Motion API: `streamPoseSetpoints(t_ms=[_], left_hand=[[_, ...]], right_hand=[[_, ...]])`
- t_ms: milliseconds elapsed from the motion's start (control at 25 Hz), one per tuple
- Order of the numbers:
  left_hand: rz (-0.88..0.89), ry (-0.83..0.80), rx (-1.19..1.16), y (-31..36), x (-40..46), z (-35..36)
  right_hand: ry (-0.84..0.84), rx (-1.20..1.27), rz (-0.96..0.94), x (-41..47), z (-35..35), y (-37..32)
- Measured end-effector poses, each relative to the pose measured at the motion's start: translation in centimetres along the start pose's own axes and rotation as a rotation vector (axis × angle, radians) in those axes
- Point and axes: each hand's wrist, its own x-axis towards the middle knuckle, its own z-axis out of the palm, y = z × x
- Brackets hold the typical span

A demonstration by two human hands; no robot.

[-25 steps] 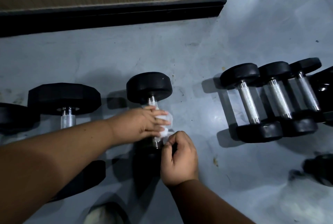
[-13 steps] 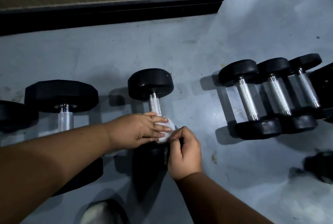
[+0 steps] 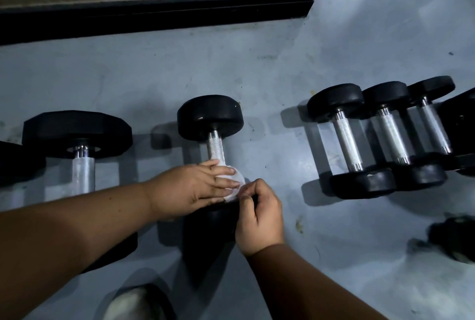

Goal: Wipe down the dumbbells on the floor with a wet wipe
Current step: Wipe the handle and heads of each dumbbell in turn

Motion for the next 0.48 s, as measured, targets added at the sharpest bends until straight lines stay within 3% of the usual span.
streamPoseSetpoints(t_ms=[80, 240, 320, 480], left_hand=[[0.049, -0.042, 0.018, -1.0, 0.6, -0.9], [-0.127, 0.072, -0.039, -4.0, 2.2, -3.1], [-0.174, 0.097, -0.012, -3.1, 2.3, -2.3], [-0.107, 0.033, 0.0, 0.4, 1.7, 0.3]], right_hand=[[0.0, 0.008, 0.009, 0.0, -0.1, 0.1], [-0.015, 0.018, 0.039, 0.2, -0.5, 0.2], [-0.029, 0.015, 0.056, 0.4, -0.7, 0.4], [-0.051, 0.065, 0.076, 0.7, -1.0, 0.7]])
